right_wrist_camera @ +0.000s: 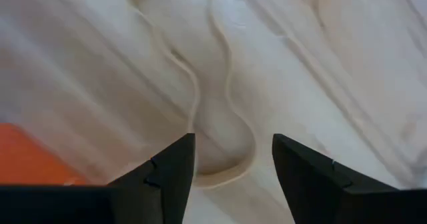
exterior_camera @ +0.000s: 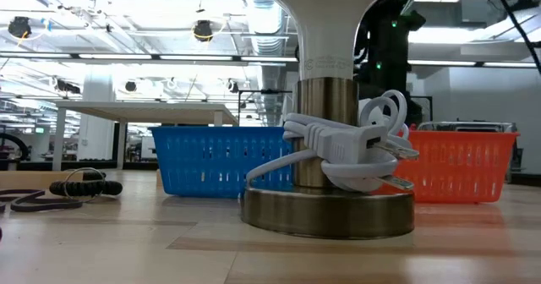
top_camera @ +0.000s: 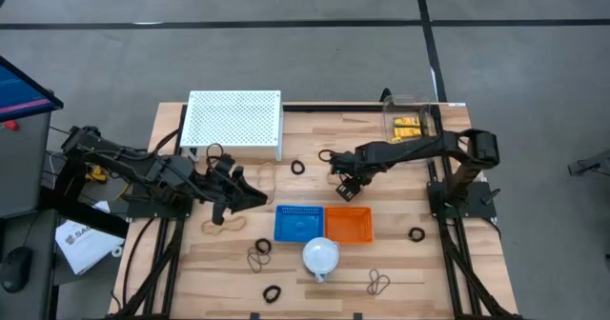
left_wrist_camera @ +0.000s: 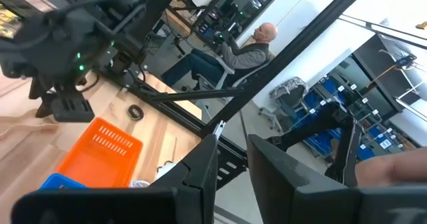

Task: Pick & Place Office Desk Supplies
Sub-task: Put the top right brown rubber band into the orange basket

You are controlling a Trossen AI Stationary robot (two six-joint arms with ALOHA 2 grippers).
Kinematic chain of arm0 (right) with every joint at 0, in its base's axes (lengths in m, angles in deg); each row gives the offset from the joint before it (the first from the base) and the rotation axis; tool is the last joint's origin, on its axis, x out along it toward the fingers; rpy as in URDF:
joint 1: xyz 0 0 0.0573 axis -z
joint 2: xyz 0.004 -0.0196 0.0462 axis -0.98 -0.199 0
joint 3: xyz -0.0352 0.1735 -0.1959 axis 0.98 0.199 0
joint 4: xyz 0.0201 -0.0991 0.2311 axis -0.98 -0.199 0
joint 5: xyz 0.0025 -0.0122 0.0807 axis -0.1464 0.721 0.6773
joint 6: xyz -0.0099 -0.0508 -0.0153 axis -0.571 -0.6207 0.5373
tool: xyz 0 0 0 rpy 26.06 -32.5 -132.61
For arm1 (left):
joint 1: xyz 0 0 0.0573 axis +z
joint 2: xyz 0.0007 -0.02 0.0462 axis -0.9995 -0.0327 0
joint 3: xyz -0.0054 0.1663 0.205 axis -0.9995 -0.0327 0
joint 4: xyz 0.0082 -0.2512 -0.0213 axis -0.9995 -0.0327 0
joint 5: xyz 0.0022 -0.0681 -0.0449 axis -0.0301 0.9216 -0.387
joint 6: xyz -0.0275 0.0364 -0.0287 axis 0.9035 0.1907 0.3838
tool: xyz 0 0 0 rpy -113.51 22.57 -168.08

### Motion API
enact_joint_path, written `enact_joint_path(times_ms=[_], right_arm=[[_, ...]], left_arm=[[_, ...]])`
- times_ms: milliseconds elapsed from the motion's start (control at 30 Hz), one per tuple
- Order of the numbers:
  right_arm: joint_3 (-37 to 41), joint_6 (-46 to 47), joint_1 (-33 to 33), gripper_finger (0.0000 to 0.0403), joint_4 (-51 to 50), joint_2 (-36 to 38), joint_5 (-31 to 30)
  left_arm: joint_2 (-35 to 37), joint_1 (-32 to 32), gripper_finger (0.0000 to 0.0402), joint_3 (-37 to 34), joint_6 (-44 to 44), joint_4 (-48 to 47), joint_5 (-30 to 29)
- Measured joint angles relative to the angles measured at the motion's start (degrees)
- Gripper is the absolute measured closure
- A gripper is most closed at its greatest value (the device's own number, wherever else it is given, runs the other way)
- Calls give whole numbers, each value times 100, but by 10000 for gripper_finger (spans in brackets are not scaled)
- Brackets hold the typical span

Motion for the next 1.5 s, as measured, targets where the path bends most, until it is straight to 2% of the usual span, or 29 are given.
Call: enact_joint_path(times_ms=[100,400,500,600,633,700,1067,1167,1300,1500], right_arm=[[4,-161,0,207,160,-174,-199],[0,-304,8,222,370,-714,-218],[-15,-303,-7,263,381,-764,-217],[7,-376,-14,342,415,-672,-208],[27,-391,-12,370,354,-589,-218],[19,-388,-7,389,435,-310,-244],[-81,345,-162,400,568,1866,-353],[-151,410,-265,401,576,2316,-197],[-296,719,-479,401,538,2661,0],[-668,1074,-1004,402,166,2732,77]], left_arm=[[0,0,325,0,0,-3,-7],[0,0,325,0,2,43,-10],[0,0,325,0,2,40,-21],[0,0,325,0,2,42,-46],[0,0,325,0,2,42,-46],[0,0,325,0,2,41,-46],[0,184,325,0,2,18,-148],[0,318,325,0,0,19,-147],[0,506,325,0,2,20,-147],[0,687,325,0,0,18,-147]])
